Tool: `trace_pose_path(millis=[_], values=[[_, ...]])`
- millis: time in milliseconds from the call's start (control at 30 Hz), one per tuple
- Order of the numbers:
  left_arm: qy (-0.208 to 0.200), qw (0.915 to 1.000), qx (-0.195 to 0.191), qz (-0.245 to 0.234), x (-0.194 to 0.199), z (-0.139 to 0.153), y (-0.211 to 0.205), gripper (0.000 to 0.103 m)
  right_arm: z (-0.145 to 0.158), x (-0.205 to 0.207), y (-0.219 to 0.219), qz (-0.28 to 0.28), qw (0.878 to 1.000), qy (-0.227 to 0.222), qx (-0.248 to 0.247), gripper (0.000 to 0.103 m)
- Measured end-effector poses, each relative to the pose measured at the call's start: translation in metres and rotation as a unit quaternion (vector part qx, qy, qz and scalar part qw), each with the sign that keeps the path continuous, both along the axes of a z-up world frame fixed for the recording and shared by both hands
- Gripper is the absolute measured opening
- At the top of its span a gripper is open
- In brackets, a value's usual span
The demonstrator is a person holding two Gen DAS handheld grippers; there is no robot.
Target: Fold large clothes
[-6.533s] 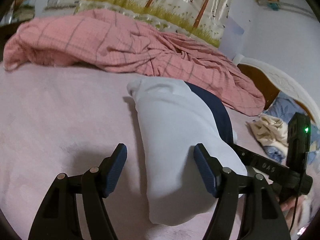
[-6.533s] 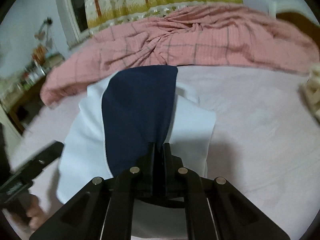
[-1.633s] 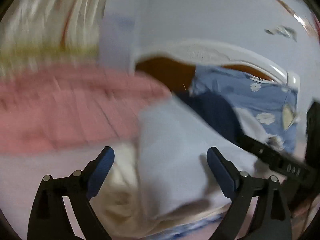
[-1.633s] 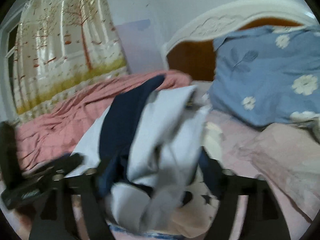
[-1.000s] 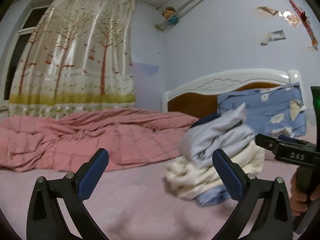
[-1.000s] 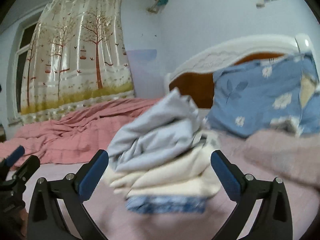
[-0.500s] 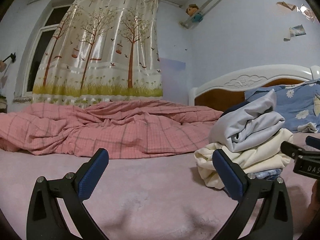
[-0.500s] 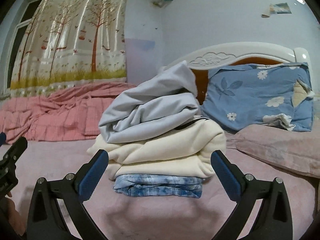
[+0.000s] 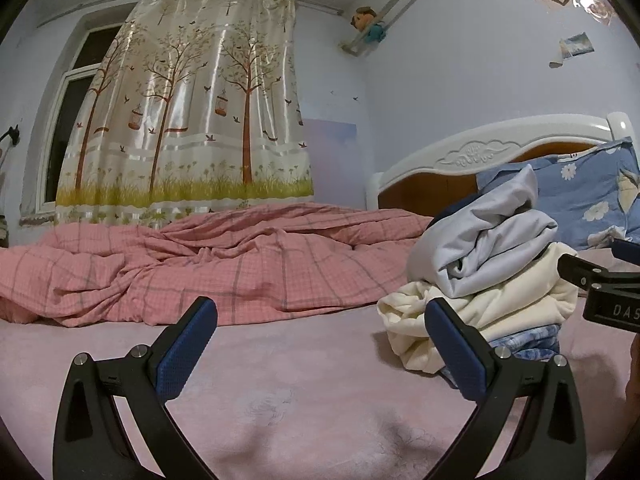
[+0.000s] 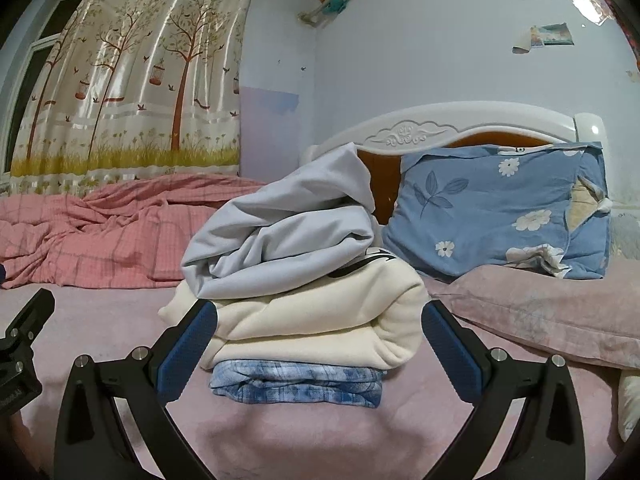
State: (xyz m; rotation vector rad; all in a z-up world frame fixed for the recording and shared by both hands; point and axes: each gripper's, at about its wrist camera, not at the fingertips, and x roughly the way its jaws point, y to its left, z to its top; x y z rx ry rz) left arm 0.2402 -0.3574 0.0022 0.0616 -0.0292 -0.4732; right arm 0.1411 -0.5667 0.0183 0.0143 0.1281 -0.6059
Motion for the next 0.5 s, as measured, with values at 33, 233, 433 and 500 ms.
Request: trace_pose_path(millis=[33, 233, 433, 500], values=[[0.002, 1.0000, 0.000, 0.001, 0.0008, -0.0001, -0.0006, 0.103, 0.0003, 0.0003, -0.0005, 0.000, 1.000, 0.000, 0.001, 0.103], [0.003, 1.0000, 0.004, 0.004, 0.0018, 0.0001, -0.0048, 0.103, -0.0005, 0.0008, -0.0023, -0.003, 1.000, 0.000, 0.003, 0.103], [-0.006, 0.9999, 0.014, 0.003, 0.0003, -0.0016, -0.0084, 0.103, -0.0001, 0.0009, -0.0043, -0.002, 1.000, 0.000, 0.002, 0.103], [-0.009, 0.9998, 0.016, 0.002, -0.0016, -0.0022, -0.0086, 0.103, -0.0003, 0.0006, -0.0055, -0.005, 1.000, -0.003, 0.004, 0.103]])
